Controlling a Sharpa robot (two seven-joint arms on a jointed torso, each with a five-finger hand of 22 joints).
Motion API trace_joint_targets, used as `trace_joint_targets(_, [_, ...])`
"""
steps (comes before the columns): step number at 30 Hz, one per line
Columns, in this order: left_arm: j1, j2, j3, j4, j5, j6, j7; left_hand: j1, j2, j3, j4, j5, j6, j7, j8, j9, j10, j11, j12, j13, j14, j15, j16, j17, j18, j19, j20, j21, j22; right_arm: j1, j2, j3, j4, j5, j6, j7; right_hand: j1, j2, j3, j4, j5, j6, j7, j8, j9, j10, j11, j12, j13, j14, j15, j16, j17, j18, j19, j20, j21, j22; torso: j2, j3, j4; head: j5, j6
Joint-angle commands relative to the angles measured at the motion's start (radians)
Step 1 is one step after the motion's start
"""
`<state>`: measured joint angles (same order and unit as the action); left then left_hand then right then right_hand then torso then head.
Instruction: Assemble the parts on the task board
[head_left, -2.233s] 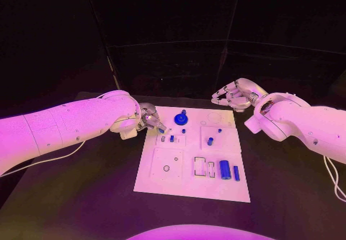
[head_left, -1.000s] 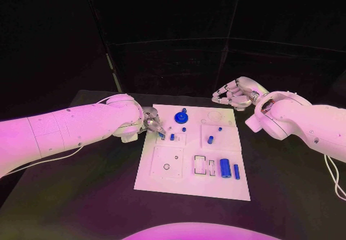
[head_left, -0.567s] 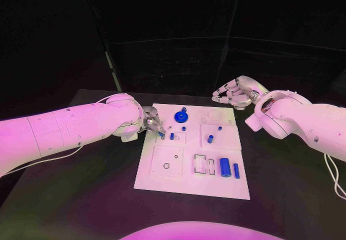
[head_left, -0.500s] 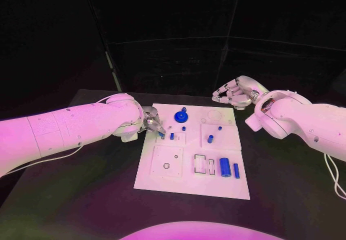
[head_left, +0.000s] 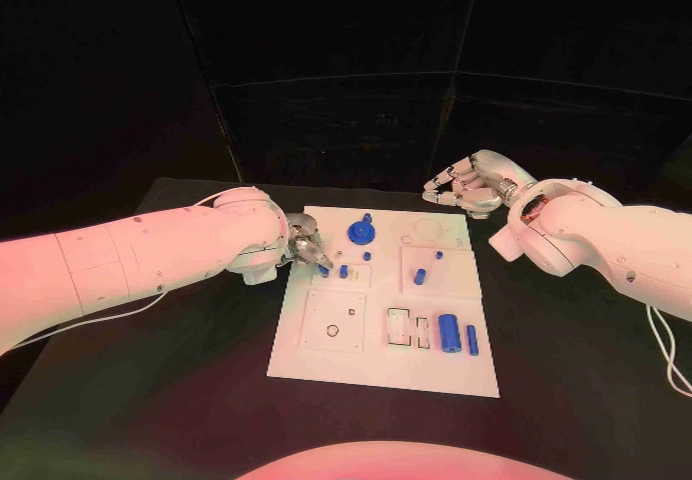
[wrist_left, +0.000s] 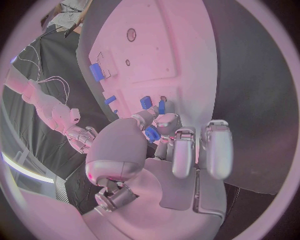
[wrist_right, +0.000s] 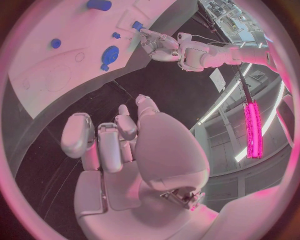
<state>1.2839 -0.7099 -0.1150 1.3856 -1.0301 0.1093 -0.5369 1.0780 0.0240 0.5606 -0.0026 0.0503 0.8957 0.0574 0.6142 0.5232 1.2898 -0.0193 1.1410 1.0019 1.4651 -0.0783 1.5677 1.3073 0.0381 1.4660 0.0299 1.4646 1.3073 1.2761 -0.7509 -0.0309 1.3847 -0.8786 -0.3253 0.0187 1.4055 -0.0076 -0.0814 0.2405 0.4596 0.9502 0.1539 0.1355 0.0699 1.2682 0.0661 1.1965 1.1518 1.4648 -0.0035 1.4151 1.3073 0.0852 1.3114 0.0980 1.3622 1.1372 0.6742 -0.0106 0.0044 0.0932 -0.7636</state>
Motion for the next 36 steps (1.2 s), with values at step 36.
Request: trace_joint_targets(36, [-0.005, 0.000, -0.006, 0.000, -0.025, 0.084, -0.014, 0.001, -0.001, 0.124, -0.115, 0.004, 0.008, -0.002, 0.007, 0.001, 0.013, 0.000, 0.007, 0.004, 0.106, -0.002, 0.003, 0.263, -0.005, 0.058, -0.001, 0.004, 0.119, 0.002, 0.000, 0.001, 0.001, 0.002, 0.004, 0.006, 0.010, 0.000, -0.002, 0.001, 0.004, -0.005, 0.000, 0.006, 0.000, -0.003, 0.000, 0.004, 0.005, 0.054, -0.005, -0.002, 0.032, 0.006, -0.006, 0.003, -0.003, 0.000, 0.000, -0.0003, -0.0008, 0.002, -0.004])
